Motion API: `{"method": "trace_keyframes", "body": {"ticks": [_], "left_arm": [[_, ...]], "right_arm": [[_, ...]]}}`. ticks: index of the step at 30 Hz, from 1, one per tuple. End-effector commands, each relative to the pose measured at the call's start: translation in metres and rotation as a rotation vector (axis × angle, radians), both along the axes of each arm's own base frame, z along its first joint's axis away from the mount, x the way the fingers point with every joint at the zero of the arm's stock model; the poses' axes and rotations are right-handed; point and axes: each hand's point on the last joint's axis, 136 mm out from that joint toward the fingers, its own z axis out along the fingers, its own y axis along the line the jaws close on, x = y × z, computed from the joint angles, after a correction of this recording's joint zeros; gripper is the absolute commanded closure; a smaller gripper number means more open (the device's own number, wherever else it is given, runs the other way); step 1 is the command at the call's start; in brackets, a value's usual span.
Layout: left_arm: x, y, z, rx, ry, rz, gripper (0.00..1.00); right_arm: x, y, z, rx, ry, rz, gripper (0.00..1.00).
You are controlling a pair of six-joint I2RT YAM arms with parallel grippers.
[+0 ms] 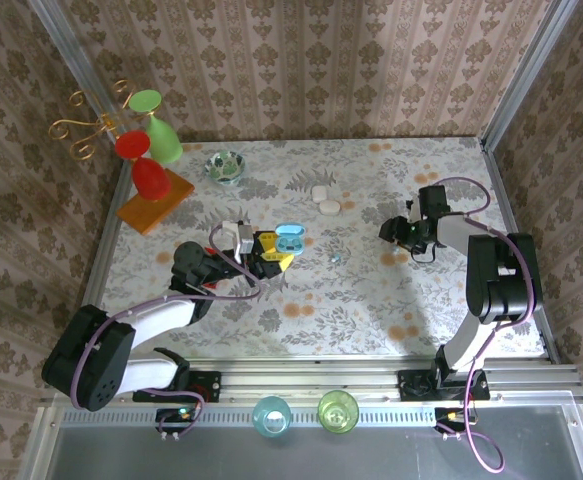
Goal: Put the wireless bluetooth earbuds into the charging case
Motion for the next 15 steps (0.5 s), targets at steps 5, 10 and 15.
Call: {"method": "trace_keyframes", "body": {"ticks": [5, 10, 15], "left_arm": [[-0.006, 0.002, 0.015, -0.027, -0.08, -0.013, 0.68], [-0.007, 0.003, 0.015, -0.028, -0.085, -0.014, 0.68], [-0.008, 0.004, 0.014, -0.026, -0.084, -0.012, 0.68]], "right_arm": [[-0.018, 0.002, -0.017, 0.018, 0.071, 0.013, 0.45], [-0.022, 0.004, -0.021, 0.03, 0.089, 0.019, 0.49], [-0.023, 0.009, -0.014, 0.062, 0.072, 0.026, 0.56]]}}
